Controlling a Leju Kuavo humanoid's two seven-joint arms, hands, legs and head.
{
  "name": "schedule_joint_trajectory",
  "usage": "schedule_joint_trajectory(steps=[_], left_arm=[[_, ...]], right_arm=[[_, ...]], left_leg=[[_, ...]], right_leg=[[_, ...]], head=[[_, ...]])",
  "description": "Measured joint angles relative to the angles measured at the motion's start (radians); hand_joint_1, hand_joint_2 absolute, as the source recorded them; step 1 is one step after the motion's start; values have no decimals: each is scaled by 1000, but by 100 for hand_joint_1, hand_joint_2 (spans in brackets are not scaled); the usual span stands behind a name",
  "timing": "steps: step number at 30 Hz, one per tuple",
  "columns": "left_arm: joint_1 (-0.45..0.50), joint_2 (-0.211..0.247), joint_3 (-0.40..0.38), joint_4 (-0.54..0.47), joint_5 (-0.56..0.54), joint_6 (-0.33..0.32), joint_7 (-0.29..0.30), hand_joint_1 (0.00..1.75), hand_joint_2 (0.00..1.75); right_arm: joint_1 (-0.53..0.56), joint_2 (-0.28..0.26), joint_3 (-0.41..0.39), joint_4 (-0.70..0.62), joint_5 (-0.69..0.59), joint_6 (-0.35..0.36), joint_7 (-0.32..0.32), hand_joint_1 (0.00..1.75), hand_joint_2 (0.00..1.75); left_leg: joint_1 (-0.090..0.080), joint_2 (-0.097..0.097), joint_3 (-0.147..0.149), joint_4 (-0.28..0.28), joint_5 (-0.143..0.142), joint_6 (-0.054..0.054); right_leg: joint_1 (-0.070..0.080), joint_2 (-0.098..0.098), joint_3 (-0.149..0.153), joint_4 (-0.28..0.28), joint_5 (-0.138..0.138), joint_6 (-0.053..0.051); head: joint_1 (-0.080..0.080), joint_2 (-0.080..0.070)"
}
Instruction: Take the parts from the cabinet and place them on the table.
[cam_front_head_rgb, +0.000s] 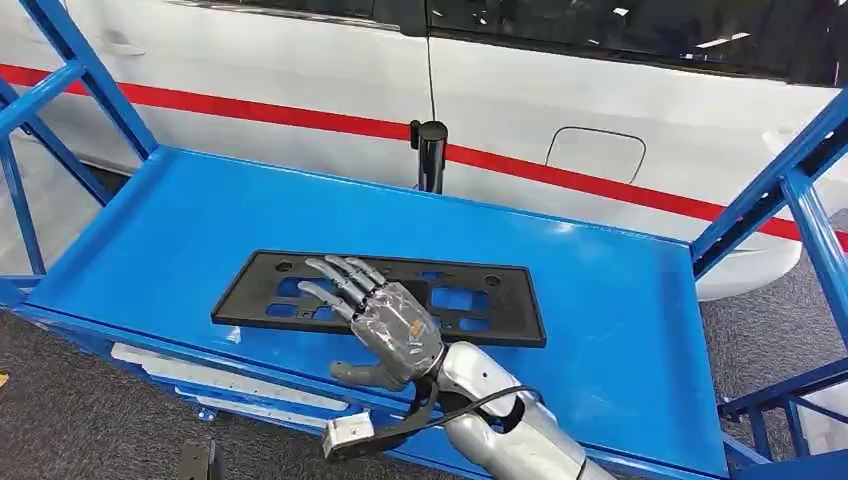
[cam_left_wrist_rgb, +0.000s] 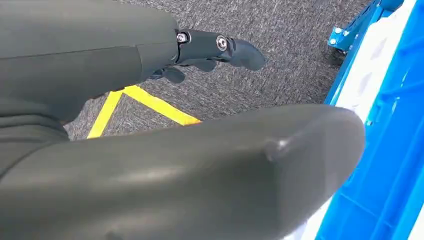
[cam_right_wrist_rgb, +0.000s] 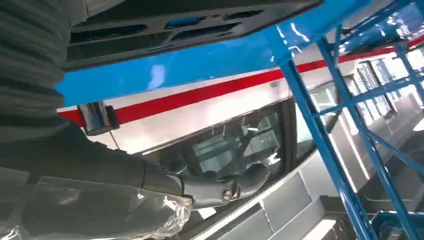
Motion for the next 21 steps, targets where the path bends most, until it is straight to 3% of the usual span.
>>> schedule_joint_trajectory(steps=[14,21], left_arm=[[-3,0,0,0,-11,-5,8,0,0],[-4,0,0,0,-21,-6,13,0,0]], right_arm=[[-6,31,13,72,12,3,18,0,175],[-6,31,16,74,10,38,32,0,175]], left_leg=[[0,0,0,0,0,0],[0,0,0,0,0,0]], right_leg=[[0,0,0,0,0,0],[0,0,0,0,0,0]], head=[[0,0],[0,0]])
